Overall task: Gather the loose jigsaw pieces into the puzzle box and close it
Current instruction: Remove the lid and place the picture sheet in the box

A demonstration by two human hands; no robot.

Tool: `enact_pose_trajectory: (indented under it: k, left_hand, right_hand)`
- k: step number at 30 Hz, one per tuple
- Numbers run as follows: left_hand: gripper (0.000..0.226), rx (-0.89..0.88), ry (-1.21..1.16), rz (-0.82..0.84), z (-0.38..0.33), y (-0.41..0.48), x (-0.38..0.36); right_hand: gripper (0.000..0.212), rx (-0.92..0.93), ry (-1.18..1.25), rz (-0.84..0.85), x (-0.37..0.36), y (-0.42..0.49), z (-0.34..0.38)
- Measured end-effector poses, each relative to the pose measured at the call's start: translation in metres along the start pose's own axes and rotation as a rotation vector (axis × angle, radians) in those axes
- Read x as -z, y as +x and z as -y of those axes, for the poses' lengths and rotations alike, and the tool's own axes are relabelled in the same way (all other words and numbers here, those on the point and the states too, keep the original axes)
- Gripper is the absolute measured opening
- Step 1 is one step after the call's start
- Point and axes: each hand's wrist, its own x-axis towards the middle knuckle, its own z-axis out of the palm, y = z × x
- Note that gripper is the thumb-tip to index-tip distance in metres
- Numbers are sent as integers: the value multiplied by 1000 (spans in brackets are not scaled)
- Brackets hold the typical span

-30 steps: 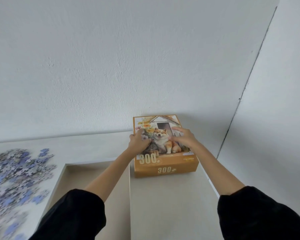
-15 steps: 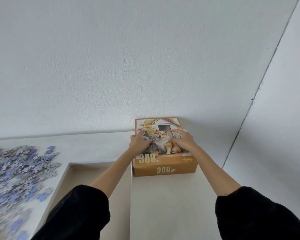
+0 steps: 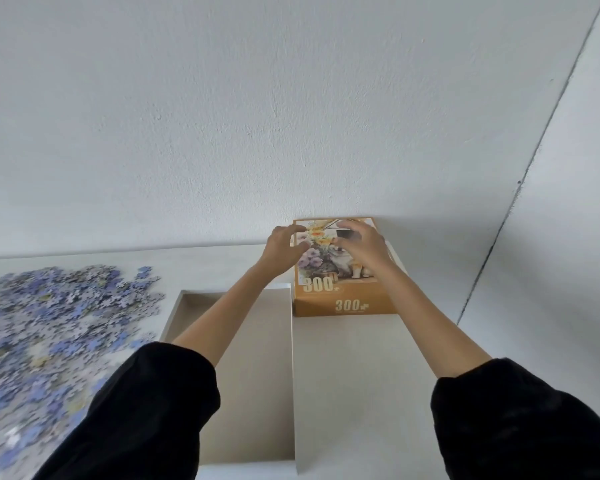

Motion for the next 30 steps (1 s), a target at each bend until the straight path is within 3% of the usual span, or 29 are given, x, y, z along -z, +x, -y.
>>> enact_pose_trajectory:
  k: [8, 17, 22, 30]
  left_hand:
    - [33, -50, 72, -44, 45, -79, 50]
    - [39, 40, 231, 47, 128, -163, 87]
    - [45, 87, 114, 61, 145, -196, 81]
    - [39, 141, -1, 27, 141, -188, 78]
  right_hand:
    - [41, 2, 80, 110, -49, -73, 48]
    - [39, -7, -50, 127, -97, -153, 43]
    - [41, -123, -94, 167, -110, -183, 37]
    - [40, -152, -60, 90, -106, -181, 50]
